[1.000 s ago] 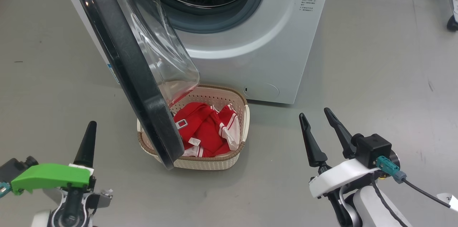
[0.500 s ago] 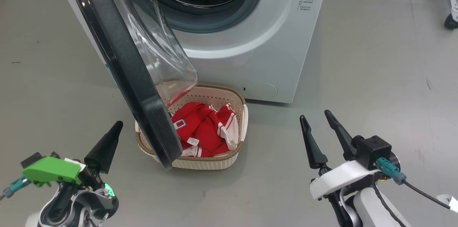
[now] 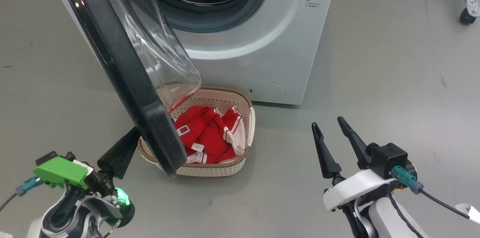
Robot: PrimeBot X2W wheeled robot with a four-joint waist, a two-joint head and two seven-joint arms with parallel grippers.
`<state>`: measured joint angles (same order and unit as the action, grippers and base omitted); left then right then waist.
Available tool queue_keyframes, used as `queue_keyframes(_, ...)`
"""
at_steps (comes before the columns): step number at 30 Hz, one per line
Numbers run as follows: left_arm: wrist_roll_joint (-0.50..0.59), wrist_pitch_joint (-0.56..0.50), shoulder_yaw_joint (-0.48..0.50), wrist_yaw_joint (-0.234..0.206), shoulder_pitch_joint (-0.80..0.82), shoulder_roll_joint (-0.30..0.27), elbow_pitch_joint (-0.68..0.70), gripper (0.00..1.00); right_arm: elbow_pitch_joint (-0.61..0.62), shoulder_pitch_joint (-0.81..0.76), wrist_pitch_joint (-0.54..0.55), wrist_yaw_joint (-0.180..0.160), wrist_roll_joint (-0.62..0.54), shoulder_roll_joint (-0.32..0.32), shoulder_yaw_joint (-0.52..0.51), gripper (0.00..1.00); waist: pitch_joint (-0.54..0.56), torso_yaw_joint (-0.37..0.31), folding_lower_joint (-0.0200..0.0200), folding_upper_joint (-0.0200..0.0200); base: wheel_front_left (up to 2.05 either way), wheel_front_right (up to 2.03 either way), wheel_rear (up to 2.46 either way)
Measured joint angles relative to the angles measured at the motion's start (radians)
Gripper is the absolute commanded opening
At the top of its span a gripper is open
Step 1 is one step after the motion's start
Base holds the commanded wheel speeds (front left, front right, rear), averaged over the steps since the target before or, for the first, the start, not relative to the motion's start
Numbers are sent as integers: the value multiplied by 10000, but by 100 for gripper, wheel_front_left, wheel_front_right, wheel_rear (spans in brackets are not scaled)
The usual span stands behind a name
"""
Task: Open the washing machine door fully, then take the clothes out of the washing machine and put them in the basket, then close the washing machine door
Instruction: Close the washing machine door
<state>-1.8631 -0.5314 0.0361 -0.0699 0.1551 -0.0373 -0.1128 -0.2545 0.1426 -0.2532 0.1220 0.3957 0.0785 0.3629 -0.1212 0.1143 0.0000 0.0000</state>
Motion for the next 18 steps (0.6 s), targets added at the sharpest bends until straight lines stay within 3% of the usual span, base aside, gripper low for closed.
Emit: queue_keyframes(18,-640,65,-65,-309,188,-6,606,0,10,138,0,0,0,-44,38,100,-570,-860,0,0,0,0,0)
